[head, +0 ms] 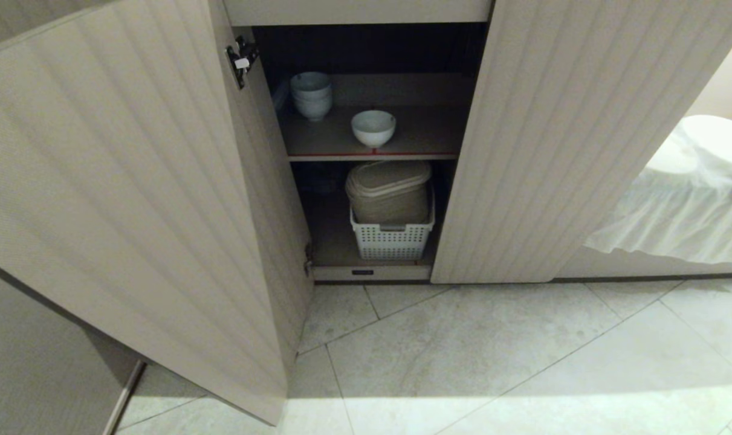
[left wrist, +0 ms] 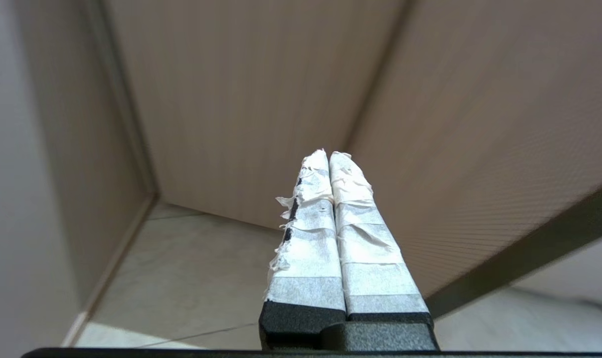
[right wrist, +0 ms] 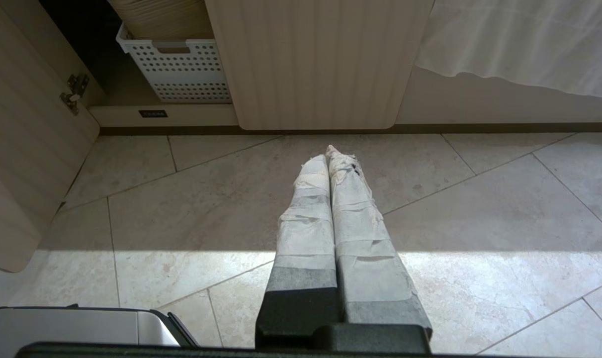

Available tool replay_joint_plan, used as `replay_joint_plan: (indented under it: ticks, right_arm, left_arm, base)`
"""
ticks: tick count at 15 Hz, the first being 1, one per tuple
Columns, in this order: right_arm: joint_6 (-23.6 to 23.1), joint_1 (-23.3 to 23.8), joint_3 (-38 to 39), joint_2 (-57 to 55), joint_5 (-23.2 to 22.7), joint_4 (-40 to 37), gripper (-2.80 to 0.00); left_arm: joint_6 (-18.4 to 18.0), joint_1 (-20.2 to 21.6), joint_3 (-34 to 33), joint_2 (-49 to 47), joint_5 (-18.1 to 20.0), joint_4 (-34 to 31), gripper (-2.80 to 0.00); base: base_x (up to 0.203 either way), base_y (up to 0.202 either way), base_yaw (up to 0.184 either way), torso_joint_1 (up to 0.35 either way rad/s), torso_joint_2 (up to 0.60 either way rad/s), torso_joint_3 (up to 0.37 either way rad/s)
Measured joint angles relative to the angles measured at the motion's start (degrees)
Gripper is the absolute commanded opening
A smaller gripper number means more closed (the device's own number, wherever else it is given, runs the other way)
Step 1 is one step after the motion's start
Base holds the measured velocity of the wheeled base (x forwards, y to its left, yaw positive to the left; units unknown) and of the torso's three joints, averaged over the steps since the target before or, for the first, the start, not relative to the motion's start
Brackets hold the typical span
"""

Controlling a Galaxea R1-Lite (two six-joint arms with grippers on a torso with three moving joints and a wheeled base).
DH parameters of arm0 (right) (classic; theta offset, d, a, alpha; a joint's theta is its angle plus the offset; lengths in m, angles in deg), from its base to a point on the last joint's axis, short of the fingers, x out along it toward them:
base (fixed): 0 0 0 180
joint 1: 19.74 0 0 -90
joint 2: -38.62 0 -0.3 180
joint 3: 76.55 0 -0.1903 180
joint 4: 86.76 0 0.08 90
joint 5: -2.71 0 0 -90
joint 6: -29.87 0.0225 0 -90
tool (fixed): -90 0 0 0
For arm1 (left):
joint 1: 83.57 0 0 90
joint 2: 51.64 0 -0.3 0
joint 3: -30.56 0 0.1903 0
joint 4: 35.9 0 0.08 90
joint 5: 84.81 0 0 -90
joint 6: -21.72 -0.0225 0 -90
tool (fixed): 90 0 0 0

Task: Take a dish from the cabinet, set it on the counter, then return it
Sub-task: Close the cabinet door

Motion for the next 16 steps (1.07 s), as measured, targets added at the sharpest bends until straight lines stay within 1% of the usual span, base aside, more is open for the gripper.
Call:
replay_joint_plan:
  ticks: [3,4,10,12,15,16]
  right_arm:
    - [-0.02,0.00,0.00,0.00,-0.01,0.00,-2.80]
    - [0.01,0.00,0.00,0.00,-0.01,0.00,-2.80]
    - [0.01,0.00,0.00,0.00,-0.01,0.00,-2.80]
    - [0.01,0.00,0.00,0.00,-0.01,0.00,-2.80]
    - [0.01,0.00,0.00,0.00,-0.03,0.00,-2.80]
    - [0.01,0.00,0.00,0.00,-0.03,0.00,-2.80]
  left_arm:
    - [0.40,0.06,0.30,-0.76,4.30,-0.05,-2.80]
    - [1.15,0.09,0.34,-0.91,5.64,-0.11,-2.80]
    - [6.79,0.09,1.49,-2.46,10.19,-0.14,-2.80]
    - [7.10,0.09,2.09,-3.68,10.58,-0.02,-2.80]
    - [8.80,0.12,3.53,-5.48,13.80,-0.09,-2.80]
    - [9.00,0.12,4.03,-6.08,14.05,0.25,-2.80]
  base:
    - [0.000,0.000,0.000,0.000,0.00,0.000]
    - [0.000,0.000,0.000,0.000,0.00,0.000]
    - [0.000,0.000,0.000,0.000,0.00,0.000]
    - [0.000,0.000,0.000,0.000,0.00,0.000]
    - [0.000,0.000,0.000,0.000,0.00,0.000]
    - [0.000,0.000,0.000,0.000,0.00,0.000]
